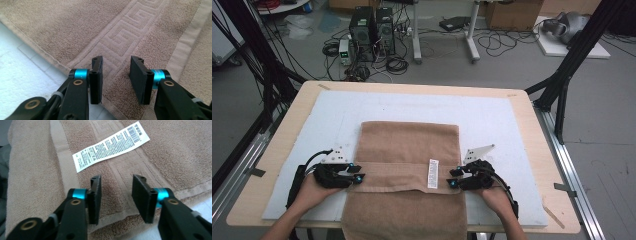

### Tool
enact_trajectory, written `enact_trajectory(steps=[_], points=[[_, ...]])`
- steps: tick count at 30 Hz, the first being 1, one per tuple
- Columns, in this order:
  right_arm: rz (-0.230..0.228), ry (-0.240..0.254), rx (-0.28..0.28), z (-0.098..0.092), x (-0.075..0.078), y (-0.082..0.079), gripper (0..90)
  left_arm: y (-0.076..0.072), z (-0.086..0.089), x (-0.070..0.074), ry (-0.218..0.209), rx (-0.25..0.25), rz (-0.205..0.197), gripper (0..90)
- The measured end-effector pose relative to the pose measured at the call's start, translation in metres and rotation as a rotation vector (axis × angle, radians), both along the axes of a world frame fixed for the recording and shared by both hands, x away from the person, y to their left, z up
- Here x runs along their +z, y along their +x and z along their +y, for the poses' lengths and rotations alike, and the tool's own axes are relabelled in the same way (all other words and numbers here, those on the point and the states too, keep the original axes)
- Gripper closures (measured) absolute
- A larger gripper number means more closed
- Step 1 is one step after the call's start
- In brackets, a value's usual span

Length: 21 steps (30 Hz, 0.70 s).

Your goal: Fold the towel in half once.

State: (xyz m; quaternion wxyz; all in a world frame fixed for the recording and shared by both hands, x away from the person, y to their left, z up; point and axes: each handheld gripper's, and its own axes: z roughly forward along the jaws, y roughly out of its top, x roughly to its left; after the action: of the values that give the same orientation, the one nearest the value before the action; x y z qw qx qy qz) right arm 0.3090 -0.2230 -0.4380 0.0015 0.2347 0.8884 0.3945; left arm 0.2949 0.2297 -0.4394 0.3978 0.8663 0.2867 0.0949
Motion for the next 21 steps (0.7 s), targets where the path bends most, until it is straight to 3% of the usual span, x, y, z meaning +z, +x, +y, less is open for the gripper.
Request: enact_trajectory(steps=[4, 8, 15, 21], points=[[-0.016, -0.006, -0.002, 0.002, -0.003, 0.002, 76.8, -0.003, -0.005, -0.001, 0.013, -0.007, -0.022, 75.9], [-0.011, -0.003, -0.001, 0.002, -0.003, 0.004, 84.5, -0.003, -0.004, -0.002, -0.005, 0.005, -0.021, 83.7], [-0.029, 0.014, 0.005, -0.001, 0.004, 0.002, 86.7, -0.005, 0.003, 0.005, -0.067, 0.024, -0.017, 86.1], [-0.049, 0.046, 0.022, -0.004, 0.021, -0.003, 86.7, -0.014, 0.007, 0.025, -0.111, 0.016, -0.057, 86.0]])
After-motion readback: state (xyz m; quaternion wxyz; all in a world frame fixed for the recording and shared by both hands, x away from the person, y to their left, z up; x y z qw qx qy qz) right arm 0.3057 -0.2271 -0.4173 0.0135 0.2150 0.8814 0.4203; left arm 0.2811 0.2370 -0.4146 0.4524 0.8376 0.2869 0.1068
